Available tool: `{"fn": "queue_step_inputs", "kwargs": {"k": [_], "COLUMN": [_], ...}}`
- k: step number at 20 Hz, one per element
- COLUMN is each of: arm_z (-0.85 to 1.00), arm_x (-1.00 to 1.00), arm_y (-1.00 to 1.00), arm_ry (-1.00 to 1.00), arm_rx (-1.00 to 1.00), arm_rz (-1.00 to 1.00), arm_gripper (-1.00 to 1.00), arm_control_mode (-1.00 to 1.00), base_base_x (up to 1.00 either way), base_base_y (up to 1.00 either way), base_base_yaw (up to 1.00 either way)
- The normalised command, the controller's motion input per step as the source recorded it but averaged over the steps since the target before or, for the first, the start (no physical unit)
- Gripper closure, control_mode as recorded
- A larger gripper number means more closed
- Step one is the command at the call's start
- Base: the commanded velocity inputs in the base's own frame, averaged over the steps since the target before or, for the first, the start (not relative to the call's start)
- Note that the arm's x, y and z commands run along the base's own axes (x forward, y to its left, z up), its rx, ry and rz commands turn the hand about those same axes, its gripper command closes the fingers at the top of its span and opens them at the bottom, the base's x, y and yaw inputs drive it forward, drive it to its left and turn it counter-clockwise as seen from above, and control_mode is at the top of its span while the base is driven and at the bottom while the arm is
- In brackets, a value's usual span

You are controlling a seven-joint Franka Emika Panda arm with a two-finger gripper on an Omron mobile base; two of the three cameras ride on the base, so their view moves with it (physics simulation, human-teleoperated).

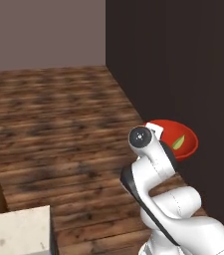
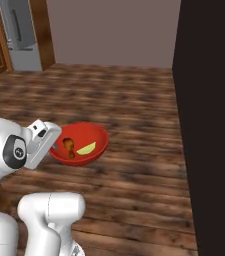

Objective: Pick the chicken drumstick and lemon wedge from their plates and place them in the bowl. Then put the bowl in the fridge.

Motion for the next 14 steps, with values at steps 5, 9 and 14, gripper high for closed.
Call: {"fn": "queue_step_inputs", "kwargs": {"k": [5,9,14], "arm_z": [0.0,0.0,0.0], "arm_x": [0.0,0.0,0.0], "arm_y": [0.0,0.0,0.0], "arm_ry": [0.0,0.0,0.0], "arm_rx": [0.0,0.0,0.0], "arm_rz": [0.0,0.0,0.0], "arm_gripper": [1.0,1.0,1.0], "arm_control_mode": [1.0,1.0,1.0], "base_base_x": [0.8,0.8,0.81], "base_base_y": [0.21,0.23,0.24], "base_base_yaw": [-0.09,-0.07,-0.04]}}
